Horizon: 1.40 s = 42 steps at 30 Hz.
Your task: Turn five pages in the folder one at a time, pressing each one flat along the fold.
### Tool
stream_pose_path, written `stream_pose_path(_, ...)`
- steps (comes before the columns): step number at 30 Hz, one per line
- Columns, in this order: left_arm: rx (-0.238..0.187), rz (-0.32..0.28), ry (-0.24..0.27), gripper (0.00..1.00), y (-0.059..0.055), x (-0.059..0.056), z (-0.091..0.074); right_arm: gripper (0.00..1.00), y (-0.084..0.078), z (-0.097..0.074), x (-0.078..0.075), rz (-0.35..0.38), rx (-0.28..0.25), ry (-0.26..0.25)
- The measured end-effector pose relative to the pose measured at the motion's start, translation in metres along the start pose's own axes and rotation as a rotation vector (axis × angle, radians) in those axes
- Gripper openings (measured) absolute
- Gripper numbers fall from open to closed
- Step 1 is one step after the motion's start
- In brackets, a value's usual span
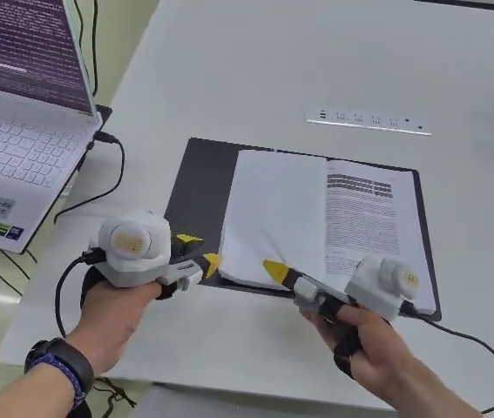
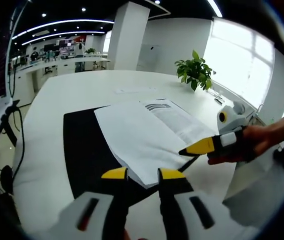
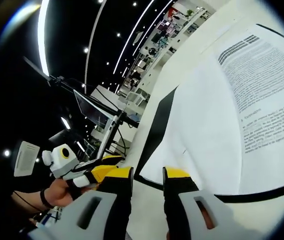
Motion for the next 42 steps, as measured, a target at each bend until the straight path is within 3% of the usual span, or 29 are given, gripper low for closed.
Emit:
stream_pose_path(7,0.025,-0.003,-0.026,0.14,-0.001,-0.004,0.023,0.18,0.006,-0.013,-0.004,-0.022,0.008,-0.027)
stream_pose_path(12,0.055,-0.017,-0.023,0.00,-0.011,0.004,0.041,0.18,0.010,-0.022,-0.010,-0.037,0.011,-0.042)
stream_pose_path(19,0.068,-0.056,-0.042,0.00,-0.017,0.005,0.059,0.16,0.012,-0.034,-0.019,-0.017,-0.008,-0.073)
stream_pose_path(22,0.109,-0.064,-0.024,0.00,-0.027,0.009,0.065,0.15,0.011,-0.035,-0.020,-0.014,-0.013,-0.078)
stream_pose_path(24,0.195,-0.046,0.017,0.00,-0.040,0.012,0.064,0.15,0.011,-0.034,-0.020,-0.015,-0.012,-0.077)
stream_pose_path(25,0.159,-0.047,0.028,0.00,-0.040,0.013,0.063,0.15,0.012,-0.034,-0.020,-0.018,-0.009,-0.078)
stream_pose_path(26,0.111,-0.104,0.004,0.00,-0.037,0.010,0.064,0.14,0.013,-0.033,-0.021,-0.022,-0.006,-0.078)
stream_pose_path(30,0.109,-0.083,0.002,0.00,-0.039,0.015,0.060,0.13,0.019,-0.029,-0.025,-0.032,0.000,-0.077)
stream_pose_path(34,0.117,-0.085,-0.006,0.00,-0.038,0.013,0.059,0.11,0.031,-0.022,-0.029,-0.043,0.001,-0.081)
stream_pose_path(42,0.128,-0.090,-0.007,0.00,-0.038,0.014,0.053,0.04,0.069,-0.006,-0.049,-0.049,-0.040,-0.121)
Point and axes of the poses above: the centre of the closed fingertips' face, and the gripper's own axes: z roughly forward along the fingers, x roughly to its left, y roughly out of its top, the point moved 8 cm from there along -z, roughly backward along the fingers, and after that the axes turned 3 degrees about x, right-handed, at the moved point
